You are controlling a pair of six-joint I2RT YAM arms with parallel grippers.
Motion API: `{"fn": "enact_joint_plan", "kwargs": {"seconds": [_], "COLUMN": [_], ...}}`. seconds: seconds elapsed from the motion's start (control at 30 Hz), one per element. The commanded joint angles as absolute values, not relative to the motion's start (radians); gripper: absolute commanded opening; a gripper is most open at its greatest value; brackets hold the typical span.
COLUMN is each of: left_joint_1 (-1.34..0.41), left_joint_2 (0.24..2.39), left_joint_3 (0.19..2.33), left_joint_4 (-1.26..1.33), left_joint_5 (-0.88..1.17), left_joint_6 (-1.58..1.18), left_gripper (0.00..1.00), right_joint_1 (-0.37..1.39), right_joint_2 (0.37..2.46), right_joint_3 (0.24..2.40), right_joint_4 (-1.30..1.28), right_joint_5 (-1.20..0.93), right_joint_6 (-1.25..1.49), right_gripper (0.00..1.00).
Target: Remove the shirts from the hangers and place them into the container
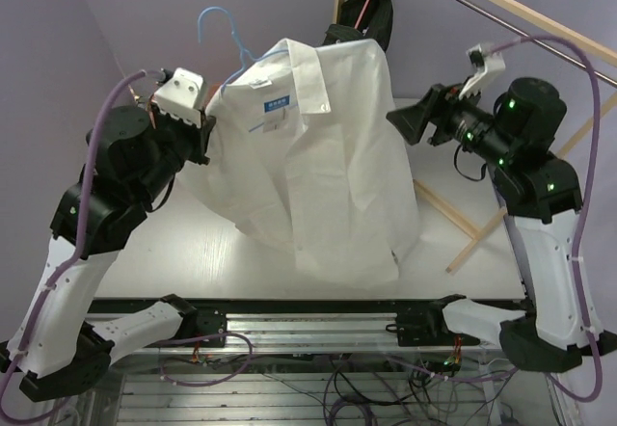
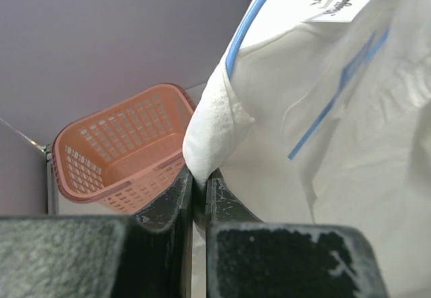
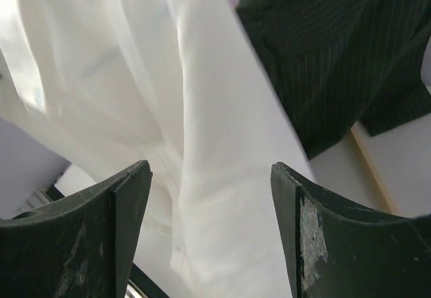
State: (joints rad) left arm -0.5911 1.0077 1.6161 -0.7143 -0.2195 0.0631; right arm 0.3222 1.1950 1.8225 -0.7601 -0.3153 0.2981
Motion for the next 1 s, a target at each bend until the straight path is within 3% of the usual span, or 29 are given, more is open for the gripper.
{"fn": "enact_joint_plan", "kwargs": {"seconds": [0.0,0.13,0.37,0.67,0.97], "left_joint_1": [-0.594,-0.594,-0.594,-0.594,-0.594], "left_joint_2": [1.05,1.108,1.106,1.105,1.094], "left_joint_3": [1.779,1.882,1.87,1.854,1.857], "left_joint_4": [-0.767,-0.824,-0.806,-0.783,-0.791], "left_joint_5": [-0.25,-0.201,-0.175,-0.157,-0.157], "left_joint_6": [-0.02,-0.065,-0.091,-0.093,-0.088], "left_gripper": [0.07,0.07,0.07,0.07,0.07], "right_joint_1": [0.324,0.324,0.359,0.623,0.66], "right_joint_2": [1.059,0.935,0.935,1.211,1.326], "right_joint_3": [1.636,1.374,1.217,1.472,1.568], "right_joint_4": [-0.558,-0.239,0.003,-0.118,-0.144], "right_joint_5": [-0.365,-0.465,-0.474,-0.297,-0.16], "right_joint_6": [0.228,0.269,0.348,0.194,0.207], "right_gripper": [0.7,0.67,0.61,0.65,0.65]}}
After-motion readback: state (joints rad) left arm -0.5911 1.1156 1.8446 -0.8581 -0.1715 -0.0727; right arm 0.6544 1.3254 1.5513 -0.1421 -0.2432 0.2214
